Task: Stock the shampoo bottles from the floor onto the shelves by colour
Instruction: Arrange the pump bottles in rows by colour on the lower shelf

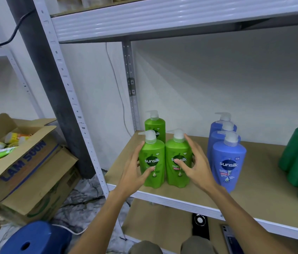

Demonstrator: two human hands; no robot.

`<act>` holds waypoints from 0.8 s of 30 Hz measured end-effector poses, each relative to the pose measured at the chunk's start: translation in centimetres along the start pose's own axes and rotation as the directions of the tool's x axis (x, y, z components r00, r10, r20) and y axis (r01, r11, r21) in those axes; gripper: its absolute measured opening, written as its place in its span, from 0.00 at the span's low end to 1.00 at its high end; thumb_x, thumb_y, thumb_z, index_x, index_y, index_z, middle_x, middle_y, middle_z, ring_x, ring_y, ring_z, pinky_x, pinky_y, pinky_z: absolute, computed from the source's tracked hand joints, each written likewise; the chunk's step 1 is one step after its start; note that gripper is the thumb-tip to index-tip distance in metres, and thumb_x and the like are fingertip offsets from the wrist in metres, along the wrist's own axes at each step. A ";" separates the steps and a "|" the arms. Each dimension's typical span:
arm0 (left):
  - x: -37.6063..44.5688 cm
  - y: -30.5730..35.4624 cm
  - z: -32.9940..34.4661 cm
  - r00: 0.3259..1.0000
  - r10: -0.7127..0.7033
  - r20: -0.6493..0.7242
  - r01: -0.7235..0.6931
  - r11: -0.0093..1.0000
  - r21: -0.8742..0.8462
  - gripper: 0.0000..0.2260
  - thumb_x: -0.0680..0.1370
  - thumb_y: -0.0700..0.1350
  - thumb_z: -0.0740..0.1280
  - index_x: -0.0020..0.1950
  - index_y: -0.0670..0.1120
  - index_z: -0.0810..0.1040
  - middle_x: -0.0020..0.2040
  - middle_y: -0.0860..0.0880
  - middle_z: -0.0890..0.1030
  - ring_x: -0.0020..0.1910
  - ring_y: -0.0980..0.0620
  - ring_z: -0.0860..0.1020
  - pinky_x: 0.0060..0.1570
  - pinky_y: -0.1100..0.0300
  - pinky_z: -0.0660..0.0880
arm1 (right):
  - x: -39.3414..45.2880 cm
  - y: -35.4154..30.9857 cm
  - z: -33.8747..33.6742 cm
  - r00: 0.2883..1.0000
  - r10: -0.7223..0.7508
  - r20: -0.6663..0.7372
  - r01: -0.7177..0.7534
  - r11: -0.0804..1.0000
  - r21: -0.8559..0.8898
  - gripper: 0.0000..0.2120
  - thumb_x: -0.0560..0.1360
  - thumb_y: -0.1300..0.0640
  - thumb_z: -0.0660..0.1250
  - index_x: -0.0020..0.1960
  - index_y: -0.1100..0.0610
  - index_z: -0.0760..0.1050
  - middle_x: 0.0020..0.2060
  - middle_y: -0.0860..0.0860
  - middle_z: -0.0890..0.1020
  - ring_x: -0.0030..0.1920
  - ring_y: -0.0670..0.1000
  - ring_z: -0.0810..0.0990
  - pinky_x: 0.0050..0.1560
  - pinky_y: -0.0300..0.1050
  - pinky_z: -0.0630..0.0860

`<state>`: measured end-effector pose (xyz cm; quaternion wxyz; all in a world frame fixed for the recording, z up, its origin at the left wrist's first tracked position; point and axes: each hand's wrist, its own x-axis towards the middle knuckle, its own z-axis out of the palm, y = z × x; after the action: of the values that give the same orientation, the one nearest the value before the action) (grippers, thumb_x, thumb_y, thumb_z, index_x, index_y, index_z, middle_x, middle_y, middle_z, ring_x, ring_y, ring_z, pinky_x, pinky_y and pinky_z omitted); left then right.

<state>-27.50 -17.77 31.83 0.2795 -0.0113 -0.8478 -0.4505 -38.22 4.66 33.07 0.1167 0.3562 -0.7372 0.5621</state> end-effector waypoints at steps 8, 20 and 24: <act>1.0 -0.8 -0.3 1.000 -0.014 0.018 0.014 0.999 -0.030 0.40 0.75 0.43 0.77 0.80 0.59 0.57 0.74 0.66 0.67 0.68 0.53 0.75 0.66 0.44 0.75 | -0.4 1.8 0.6 0.997 0.060 -0.042 -0.056 0.995 0.086 0.38 0.72 0.58 0.78 0.76 0.41 0.66 0.70 0.43 0.73 0.70 0.50 0.74 0.69 0.60 0.73; 5.4 -2.7 -1.6 0.998 -0.032 0.047 0.031 0.999 0.014 0.39 0.74 0.39 0.76 0.79 0.50 0.59 0.68 0.50 0.76 0.64 0.60 0.77 0.61 0.67 0.74 | -0.8 2.3 1.0 0.997 0.068 -0.026 -0.066 0.996 0.063 0.40 0.72 0.59 0.78 0.77 0.42 0.64 0.73 0.41 0.71 0.73 0.50 0.71 0.71 0.61 0.71; 6.7 -3.4 -1.8 0.995 -0.060 0.084 0.057 0.998 0.033 0.38 0.75 0.38 0.75 0.77 0.60 0.59 0.64 0.58 0.76 0.62 0.56 0.79 0.62 0.62 0.77 | -0.8 2.6 1.0 0.998 0.064 -0.015 -0.062 0.995 0.079 0.40 0.72 0.60 0.78 0.77 0.45 0.63 0.74 0.44 0.69 0.74 0.51 0.70 0.72 0.61 0.70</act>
<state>-33.18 -22.75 33.29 0.2301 -0.0014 -0.8657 -0.4446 -39.15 4.37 30.32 0.0911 0.3323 -0.7243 0.5972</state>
